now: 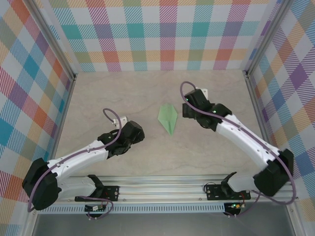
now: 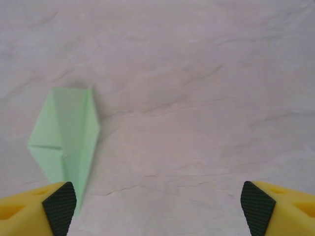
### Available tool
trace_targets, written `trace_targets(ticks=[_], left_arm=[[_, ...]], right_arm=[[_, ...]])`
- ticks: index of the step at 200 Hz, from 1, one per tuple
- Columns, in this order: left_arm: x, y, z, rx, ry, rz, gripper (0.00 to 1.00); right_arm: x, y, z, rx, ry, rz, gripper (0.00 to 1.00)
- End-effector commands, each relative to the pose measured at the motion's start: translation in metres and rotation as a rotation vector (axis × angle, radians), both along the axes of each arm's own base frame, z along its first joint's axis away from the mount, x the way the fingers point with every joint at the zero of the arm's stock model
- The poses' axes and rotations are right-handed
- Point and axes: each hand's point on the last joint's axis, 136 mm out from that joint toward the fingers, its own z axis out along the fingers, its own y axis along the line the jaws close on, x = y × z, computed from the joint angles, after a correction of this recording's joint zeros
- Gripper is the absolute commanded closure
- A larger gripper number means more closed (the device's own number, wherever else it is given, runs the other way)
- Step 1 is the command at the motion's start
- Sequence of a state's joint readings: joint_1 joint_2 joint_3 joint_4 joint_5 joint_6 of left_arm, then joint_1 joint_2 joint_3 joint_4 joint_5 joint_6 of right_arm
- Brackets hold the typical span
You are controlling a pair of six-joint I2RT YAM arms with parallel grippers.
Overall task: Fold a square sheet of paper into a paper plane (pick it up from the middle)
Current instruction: Reset both arms
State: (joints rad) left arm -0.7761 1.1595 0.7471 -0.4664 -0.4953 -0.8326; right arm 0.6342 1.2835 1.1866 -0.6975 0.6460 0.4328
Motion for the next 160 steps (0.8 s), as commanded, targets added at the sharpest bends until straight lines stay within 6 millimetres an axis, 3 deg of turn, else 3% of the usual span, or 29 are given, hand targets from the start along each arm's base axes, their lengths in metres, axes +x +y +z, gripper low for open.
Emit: trace_targets(ticks=[1,21,37,60,79,126,160], left_arm=[[0.007,0.037,0.03,0.167,-0.094,0.068,0.09],[0.009,0.061,0.043,0.247,-0.155,0.124,0.06],[0.008,0.08,0.048,0.3,-0.184,0.173,0.02],[0.008,0.098,0.05,0.333,-0.209,0.205,0.0],[0.009,0.107,0.05,0.34,-0.219,0.221,0.0],[0.006,0.122,0.039,0.361,-0.202,0.244,0.0],[0.004,0.129,0.036,0.35,-0.209,0.252,0.0]], right_arm=[[0.005,-0.066,0.005,-0.135,-0.135,-0.201,0.05],[0.005,-0.097,-0.02,-0.196,-0.161,-0.224,0.0],[0.004,-0.117,-0.057,-0.221,-0.15,-0.244,0.0],[0.005,-0.131,-0.11,-0.187,-0.088,-0.25,0.0],[0.012,-0.124,-0.141,-0.132,-0.072,-0.195,0.0],[0.06,-0.103,-0.131,-0.082,-0.215,-0.032,0.0],[0.071,-0.105,-0.126,0.02,-0.266,0.033,0.01]])
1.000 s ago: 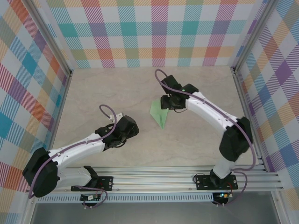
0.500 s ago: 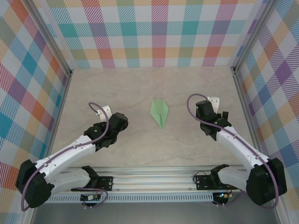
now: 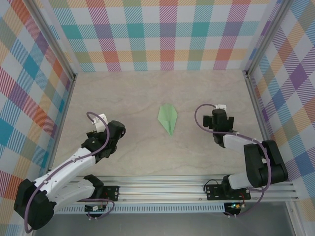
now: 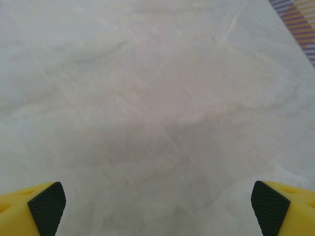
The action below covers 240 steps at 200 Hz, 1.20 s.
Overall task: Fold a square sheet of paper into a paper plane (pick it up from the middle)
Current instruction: Reset both arms
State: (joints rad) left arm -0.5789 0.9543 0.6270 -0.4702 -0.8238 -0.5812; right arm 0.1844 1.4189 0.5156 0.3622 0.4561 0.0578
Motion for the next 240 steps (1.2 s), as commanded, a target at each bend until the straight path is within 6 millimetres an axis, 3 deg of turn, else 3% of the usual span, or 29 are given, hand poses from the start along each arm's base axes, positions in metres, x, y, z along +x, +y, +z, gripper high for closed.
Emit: trace_targets(ticks=[1,15,32,48,82,99,191,211,240], left_arm=[[0.0,0.009,0.004,0.007,-0.032,0.014,0.0],[0.0,0.011,0.003,0.004,-0.046,0.011,0.0],[0.001,0.013,0.002,-0.002,-0.056,0.012,0.0],[0.002,0.015,0.0,-0.01,-0.054,0.011,0.0],[0.003,0.019,-0.002,-0.016,-0.05,0.013,0.0],[0.005,0.018,-0.005,-0.024,-0.056,0.002,0.0],[0.03,0.029,0.004,0.04,-0.165,-0.043,0.0],[0.044,0.037,-0.005,0.054,-0.153,-0.054,0.0],[0.069,0.043,-0.035,0.06,-0.099,-0.08,0.0]], right_arm=[[0.019,0.013,0.025,0.081,-0.138,0.128,0.01],[0.017,0.017,0.033,0.081,-0.207,0.172,0.02],[0.014,0.011,0.027,0.088,-0.298,0.164,0.0],[0.022,0.001,0.013,0.153,-0.216,0.14,0.0],[0.023,0.002,0.012,0.178,-0.21,0.17,0.0],[0.02,-0.008,0.011,0.154,-0.237,0.096,0.0],[0.022,-0.004,0.011,0.158,-0.23,0.121,0.0],[0.022,-0.004,0.011,0.157,-0.23,0.122,0.0],[0.022,-0.004,0.011,0.158,-0.23,0.123,0.0]])
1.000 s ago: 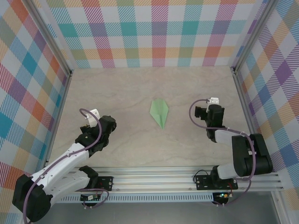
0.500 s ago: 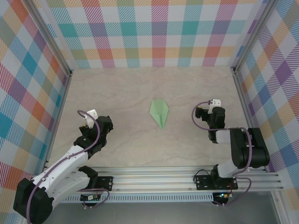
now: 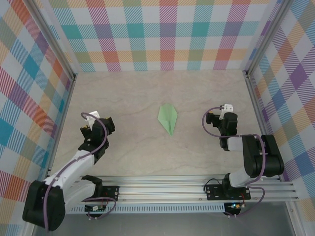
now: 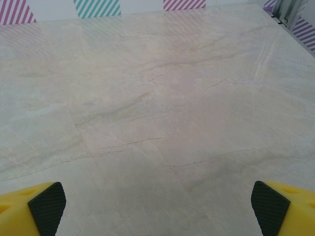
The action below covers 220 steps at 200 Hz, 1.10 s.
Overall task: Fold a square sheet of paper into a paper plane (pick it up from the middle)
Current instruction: Reset both arms
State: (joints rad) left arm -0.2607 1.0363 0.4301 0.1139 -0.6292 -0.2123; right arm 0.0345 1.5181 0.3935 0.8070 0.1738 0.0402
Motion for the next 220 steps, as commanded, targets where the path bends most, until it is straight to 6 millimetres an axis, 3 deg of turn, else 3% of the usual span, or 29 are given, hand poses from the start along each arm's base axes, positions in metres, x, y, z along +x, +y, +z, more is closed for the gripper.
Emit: trace_targets(ticks=[1,21,75,99,110,220], left_arm=[[0.024,-0.004,-0.01,0.017,-0.016,-0.074,0.0],[0.038,-0.01,-0.028,0.03,0.005,-0.115,0.0],[0.071,-0.022,-0.027,0.018,-0.061,-0.248,0.01],[0.072,-0.024,-0.049,-0.004,-0.119,-0.29,0.0],[0.072,-0.03,-0.048,-0.005,-0.114,-0.329,0.01],[0.078,-0.02,-0.051,-0.006,-0.085,-0.268,0.0]], right_arm=[[0.004,0.004,0.006,0.01,-0.027,0.016,0.0],[0.004,0.004,0.006,0.01,-0.028,0.017,0.0],[0.004,0.004,0.006,0.011,-0.026,0.019,0.0],[0.004,0.005,0.006,0.011,-0.027,0.02,0.0],[0.004,0.005,0.006,0.011,-0.026,0.019,0.0],[0.004,0.005,0.006,0.011,-0.026,0.02,0.0]])
